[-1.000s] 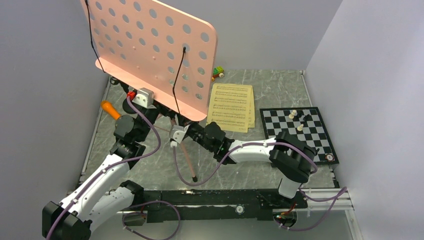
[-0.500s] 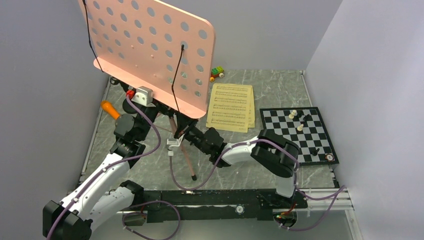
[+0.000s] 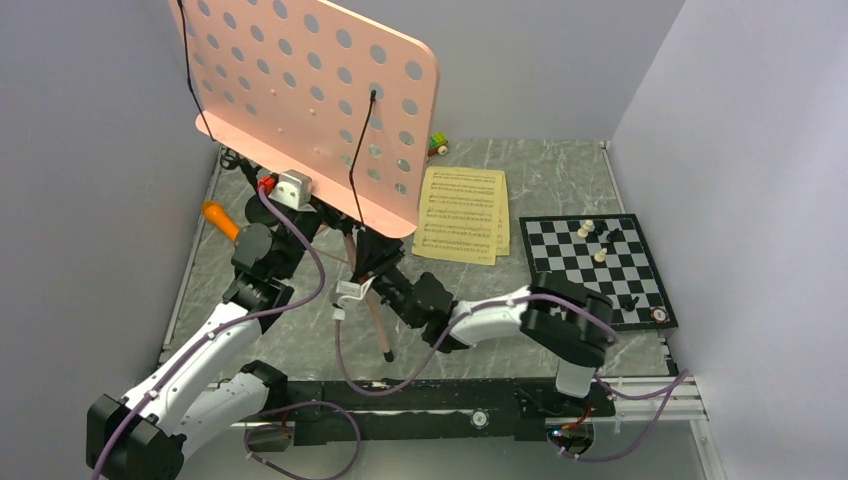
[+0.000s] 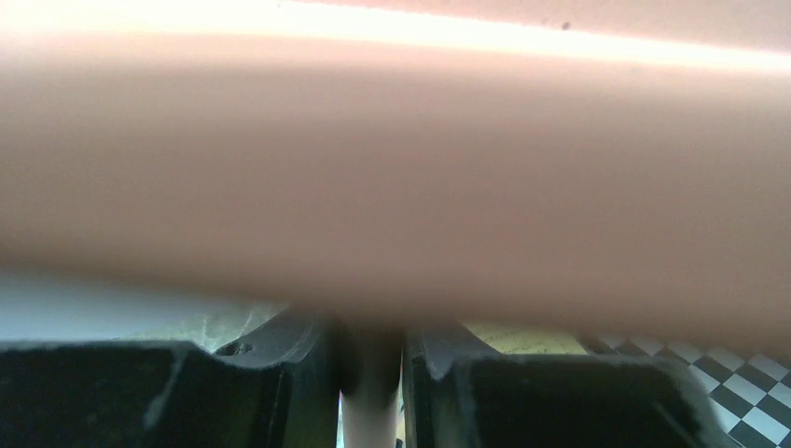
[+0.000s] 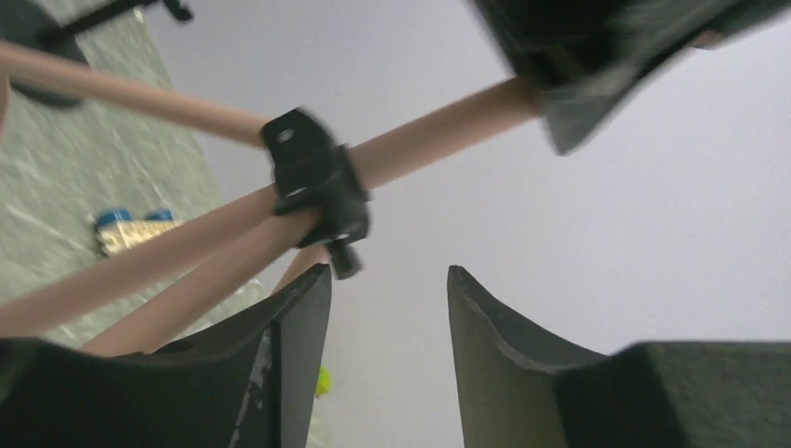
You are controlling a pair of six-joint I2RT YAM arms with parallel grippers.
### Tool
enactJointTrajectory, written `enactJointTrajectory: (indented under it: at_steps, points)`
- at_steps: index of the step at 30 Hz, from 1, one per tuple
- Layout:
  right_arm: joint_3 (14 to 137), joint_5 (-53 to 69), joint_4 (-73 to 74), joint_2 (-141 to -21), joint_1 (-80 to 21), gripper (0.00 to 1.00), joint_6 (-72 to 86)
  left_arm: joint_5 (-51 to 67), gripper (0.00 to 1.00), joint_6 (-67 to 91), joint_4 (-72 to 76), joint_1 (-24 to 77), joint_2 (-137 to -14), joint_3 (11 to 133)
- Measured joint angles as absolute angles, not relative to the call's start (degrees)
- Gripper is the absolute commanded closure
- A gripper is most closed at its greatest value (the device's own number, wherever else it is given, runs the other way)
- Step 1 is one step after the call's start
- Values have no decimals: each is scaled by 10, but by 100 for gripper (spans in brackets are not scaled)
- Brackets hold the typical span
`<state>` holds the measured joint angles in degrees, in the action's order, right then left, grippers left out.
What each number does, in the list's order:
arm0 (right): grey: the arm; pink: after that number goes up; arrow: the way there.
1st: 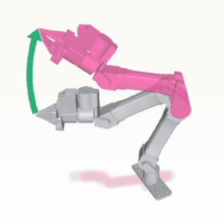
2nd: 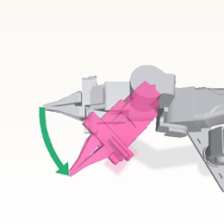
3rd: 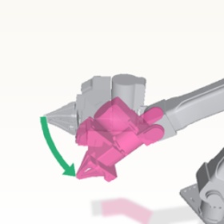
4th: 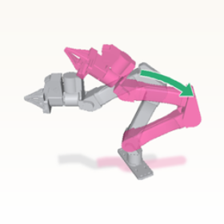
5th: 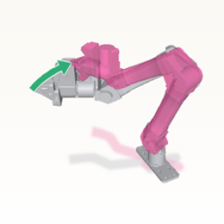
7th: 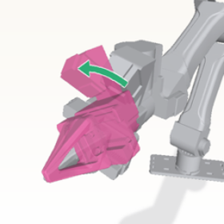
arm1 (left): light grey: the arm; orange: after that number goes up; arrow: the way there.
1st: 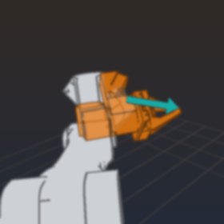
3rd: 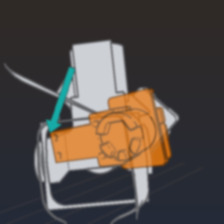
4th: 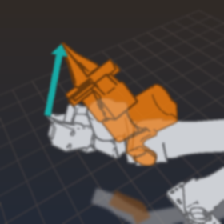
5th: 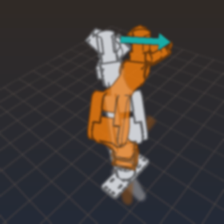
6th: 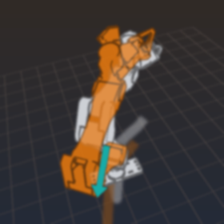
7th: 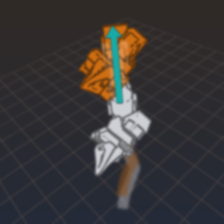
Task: Pack up the instrument practice props
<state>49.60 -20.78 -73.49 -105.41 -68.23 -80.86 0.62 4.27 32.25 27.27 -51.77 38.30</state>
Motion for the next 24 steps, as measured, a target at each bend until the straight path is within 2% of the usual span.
enactJointTrajectory:
  at_steps: [4,9,15,20,24]
  points:
    - [456,-264,-732,-969,-719,34,-724,6,100,43,320,273,-517,384]
    - [403,-323,-712,-892,-735,33,-608,6,100,43,321,273,-518,384]
    - [353,-361,-589,-828,-735,32,-407,3,100,44,322,273,-519,384]
    - [353,-333,-447,-784,-711,30,-183,2,100,44,324,273,-522,385]
    - [388,-230,-308,-753,-616,29,22,1,100,46,325,273,-521,385]
